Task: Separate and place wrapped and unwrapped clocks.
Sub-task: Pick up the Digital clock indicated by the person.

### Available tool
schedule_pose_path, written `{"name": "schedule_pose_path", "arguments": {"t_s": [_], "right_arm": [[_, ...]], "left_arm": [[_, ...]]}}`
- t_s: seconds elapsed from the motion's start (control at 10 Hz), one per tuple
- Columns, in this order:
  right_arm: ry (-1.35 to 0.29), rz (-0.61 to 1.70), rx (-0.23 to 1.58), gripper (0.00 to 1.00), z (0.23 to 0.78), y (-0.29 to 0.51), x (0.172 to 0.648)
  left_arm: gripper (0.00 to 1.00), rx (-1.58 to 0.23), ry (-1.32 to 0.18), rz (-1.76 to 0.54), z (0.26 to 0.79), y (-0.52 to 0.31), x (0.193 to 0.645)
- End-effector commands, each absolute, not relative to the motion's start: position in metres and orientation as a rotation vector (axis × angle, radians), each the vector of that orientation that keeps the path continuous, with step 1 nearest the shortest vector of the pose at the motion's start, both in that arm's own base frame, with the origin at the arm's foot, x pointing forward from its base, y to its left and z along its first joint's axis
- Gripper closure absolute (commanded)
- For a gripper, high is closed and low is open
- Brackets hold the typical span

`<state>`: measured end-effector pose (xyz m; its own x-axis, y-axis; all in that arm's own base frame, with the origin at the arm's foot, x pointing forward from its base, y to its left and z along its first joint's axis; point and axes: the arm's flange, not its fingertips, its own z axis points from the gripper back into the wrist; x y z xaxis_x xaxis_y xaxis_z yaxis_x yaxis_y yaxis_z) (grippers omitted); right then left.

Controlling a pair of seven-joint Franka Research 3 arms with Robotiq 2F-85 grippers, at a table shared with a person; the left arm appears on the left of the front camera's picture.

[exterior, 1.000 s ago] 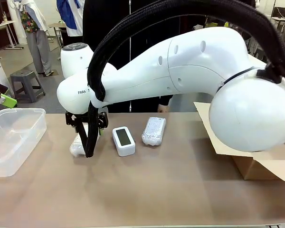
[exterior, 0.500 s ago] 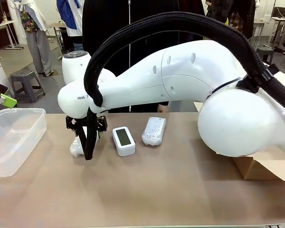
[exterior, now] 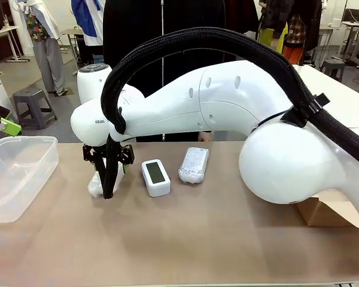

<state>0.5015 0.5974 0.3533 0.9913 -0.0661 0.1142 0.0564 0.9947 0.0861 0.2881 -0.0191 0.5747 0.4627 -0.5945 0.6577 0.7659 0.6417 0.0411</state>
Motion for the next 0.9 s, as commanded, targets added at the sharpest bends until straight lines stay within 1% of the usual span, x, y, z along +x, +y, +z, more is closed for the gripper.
{"name": "schedule_pose_path", "arguments": {"t_s": [0.0, 0.4, 0.8], "right_arm": [[-0.105, -0.085, 0.079, 0.00, 0.358, 0.616, 0.513], [-0.089, -0.094, 0.041, 0.00, 0.345, 0.619, 0.520], [-0.077, -0.076, 0.059, 0.00, 0.332, 0.621, 0.522]], "left_arm": [[0.00, -0.290, -0.696, -0.853, 0.574, -0.018, 0.288], [0.00, -0.290, -0.696, -0.853, 0.574, -0.018, 0.288], [0.00, -0.290, -0.696, -0.853, 0.574, -0.018, 0.288]]}}
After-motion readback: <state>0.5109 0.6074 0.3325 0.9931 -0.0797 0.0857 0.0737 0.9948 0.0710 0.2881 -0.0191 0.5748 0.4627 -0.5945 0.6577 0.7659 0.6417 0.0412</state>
